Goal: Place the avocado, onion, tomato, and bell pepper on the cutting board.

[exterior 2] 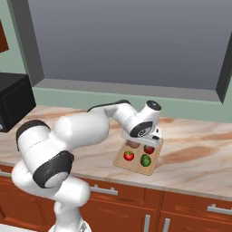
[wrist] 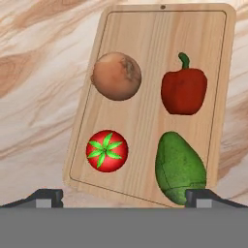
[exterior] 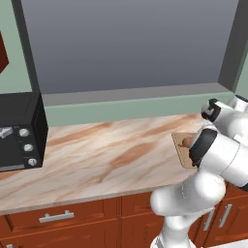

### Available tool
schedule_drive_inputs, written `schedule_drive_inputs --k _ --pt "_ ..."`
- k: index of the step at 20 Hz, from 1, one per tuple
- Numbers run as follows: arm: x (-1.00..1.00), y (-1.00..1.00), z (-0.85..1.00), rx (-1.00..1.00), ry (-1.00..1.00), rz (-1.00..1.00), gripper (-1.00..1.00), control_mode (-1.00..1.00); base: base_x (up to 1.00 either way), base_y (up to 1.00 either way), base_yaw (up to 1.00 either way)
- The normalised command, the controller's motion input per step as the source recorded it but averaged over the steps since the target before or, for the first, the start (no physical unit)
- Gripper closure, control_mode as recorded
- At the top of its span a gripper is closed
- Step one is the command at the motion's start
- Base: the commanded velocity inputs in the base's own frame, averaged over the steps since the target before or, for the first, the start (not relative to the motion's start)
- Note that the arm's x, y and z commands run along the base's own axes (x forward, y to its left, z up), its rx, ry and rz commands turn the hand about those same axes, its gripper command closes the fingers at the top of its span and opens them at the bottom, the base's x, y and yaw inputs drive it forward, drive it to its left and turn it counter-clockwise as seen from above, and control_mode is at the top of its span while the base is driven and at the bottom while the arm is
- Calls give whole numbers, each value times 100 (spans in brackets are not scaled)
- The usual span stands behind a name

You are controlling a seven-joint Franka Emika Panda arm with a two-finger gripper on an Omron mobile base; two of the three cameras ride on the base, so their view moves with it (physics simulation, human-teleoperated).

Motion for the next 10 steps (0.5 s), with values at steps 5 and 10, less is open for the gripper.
schedule_drive_inputs --k 5,10 --pt "-43 99 76 -8 -2 0 -100 -100 0 0 0" --pt "-50 92 85 -12 -4 0 -100 -100 0 0 0"
